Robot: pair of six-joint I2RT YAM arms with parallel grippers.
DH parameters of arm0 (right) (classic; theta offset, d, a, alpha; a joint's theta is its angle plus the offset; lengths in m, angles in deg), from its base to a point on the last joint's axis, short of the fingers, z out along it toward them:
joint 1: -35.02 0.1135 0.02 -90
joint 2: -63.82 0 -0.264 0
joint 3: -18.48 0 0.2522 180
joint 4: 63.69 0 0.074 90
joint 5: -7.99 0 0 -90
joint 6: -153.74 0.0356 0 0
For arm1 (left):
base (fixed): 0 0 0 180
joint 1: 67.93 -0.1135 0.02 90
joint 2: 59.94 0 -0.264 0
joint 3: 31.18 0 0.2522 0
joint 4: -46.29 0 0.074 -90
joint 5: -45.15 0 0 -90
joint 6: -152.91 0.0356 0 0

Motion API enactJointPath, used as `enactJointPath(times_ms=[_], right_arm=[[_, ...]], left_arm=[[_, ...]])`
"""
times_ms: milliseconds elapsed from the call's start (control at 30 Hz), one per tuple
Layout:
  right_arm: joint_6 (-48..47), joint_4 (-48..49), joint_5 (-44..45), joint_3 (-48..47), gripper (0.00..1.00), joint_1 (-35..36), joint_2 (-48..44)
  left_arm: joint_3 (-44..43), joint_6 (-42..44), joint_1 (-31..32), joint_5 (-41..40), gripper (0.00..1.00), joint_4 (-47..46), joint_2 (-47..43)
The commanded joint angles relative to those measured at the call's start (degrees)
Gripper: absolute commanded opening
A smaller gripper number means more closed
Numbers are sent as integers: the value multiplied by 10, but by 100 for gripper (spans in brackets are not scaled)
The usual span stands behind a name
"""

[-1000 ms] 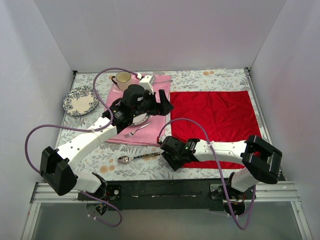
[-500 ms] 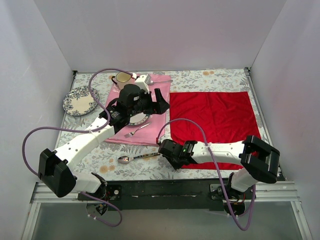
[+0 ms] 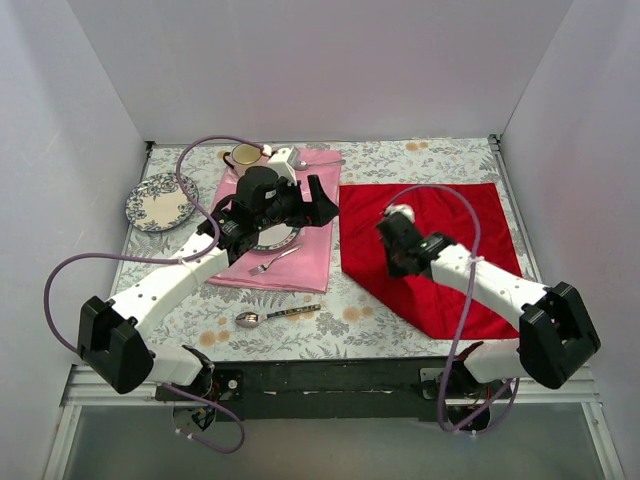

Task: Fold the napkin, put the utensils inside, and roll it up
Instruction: Fold the napkin

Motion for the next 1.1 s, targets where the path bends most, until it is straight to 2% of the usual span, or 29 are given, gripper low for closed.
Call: enactJointPath(times_ms=[0, 33, 133, 333, 567, 1067], right_arm=[[-61, 22, 38, -44, 1, -165, 8], [-83, 42, 36, -65, 1, -215, 27], [-120, 63, 48, -106, 1, -285, 78], [-170, 109, 51, -198, 1, -372, 166], [-194, 130, 25, -273, 1, -429, 243], [-213, 145, -2, -385, 1, -482, 354]], left_arm=[[-3, -4, -3, 37, 84, -4, 10], [-6, -2, -3, 43, 85, 0, 14], [-23, 9, -3, 54, 85, 27, 32], [-39, 38, -3, 68, 85, 56, 61], [-87, 53, -3, 74, 86, 76, 103], [-122, 63, -9, 83, 86, 87, 152]])
